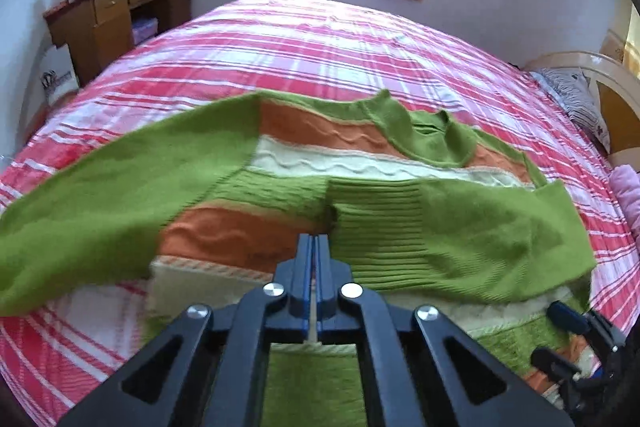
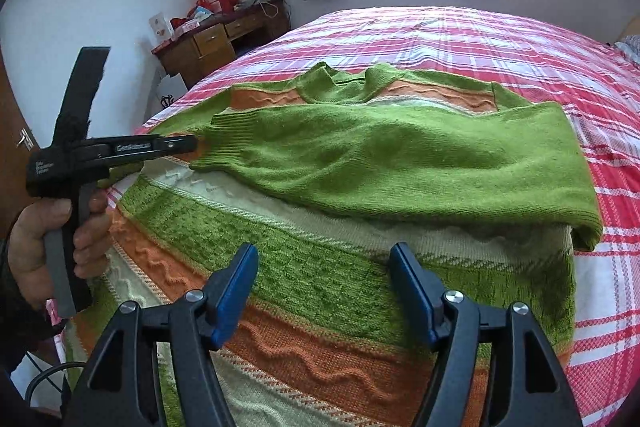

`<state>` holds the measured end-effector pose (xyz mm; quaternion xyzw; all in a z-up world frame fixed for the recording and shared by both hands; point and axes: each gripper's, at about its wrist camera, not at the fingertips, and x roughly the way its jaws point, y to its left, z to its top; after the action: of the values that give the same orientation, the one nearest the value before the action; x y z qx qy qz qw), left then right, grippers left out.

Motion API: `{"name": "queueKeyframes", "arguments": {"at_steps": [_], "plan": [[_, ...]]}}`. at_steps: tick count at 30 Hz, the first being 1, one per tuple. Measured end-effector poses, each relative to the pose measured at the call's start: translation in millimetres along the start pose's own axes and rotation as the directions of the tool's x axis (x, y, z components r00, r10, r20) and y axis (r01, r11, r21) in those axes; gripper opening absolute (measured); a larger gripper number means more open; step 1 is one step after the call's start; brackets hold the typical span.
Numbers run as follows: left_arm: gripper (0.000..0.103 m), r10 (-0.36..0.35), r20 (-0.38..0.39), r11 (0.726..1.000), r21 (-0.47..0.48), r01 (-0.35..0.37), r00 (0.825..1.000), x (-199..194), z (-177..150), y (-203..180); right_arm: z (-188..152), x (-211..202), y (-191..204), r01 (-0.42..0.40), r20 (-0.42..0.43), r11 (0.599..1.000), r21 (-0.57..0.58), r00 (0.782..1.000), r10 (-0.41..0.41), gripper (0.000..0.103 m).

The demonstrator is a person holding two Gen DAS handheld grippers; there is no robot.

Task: Fold small clothes
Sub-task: 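Grasp the folded sleeve cuff with the left tool and open the right tool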

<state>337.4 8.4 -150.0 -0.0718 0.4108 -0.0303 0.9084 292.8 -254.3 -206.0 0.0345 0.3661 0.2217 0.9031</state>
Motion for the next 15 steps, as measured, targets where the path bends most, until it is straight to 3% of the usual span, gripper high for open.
{"name": "queueKeyframes", "arguments": {"at_steps": [3,5,7,9,11,12,13,15], "plan": [[0.002,-0.054,-0.012,0.998,-0.023,0.054,0.998,6.9,2.8,4.1,-0.1,1.0,2.2,0.013,-0.005,1.0,-0.009,1.0,-0.013,0.069],[0.012,-0.073,-0.023,0.997,-0.04,0.072,0.997,9.2,3.4,0.5,-0.8,1.3,3.2,0.02,-0.006,1.0,-0.014,1.0,-0.02,0.069],[0.056,-0.086,-0.028,0.996,-0.027,0.085,0.996,15.9,4.6,-9.3,-1.2,0.8,5.5,0.028,-0.006,0.999,-0.018,1.0,-0.028,0.069],[0.064,-0.056,-0.003,0.998,-0.001,0.056,0.998,19.9,4.7,-18.4,-1.7,0.5,6.1,0.033,-0.004,0.999,-0.021,0.999,-0.033,0.069],[0.053,-0.076,-0.021,0.997,0.018,0.077,0.997,27.8,5.9,-24.3,-2.0,0.2,5.6,0.035,-0.001,0.999,-0.019,0.999,-0.035,0.069],[0.02,-0.071,-0.044,0.997,0.03,0.072,0.997,33.2,6.0,-26.6,-2.1,-0.3,5.2,0.036,0.002,0.999,-0.016,0.999,-0.036,0.069],[0.01,-0.081,-0.046,0.996,0.031,0.083,0.996,34.0,6.2,-26.2,-2.3,-0.4,4.9,0.036,0.004,0.999,-0.015,0.999,-0.036,0.069],[0.007,-0.101,-0.029,0.994,0.036,0.102,0.994,27.6,6.0,-25.5,-3.0,-1.1,5.0,0.036,0.007,0.999,-0.011,0.999,-0.036,0.069]]}}
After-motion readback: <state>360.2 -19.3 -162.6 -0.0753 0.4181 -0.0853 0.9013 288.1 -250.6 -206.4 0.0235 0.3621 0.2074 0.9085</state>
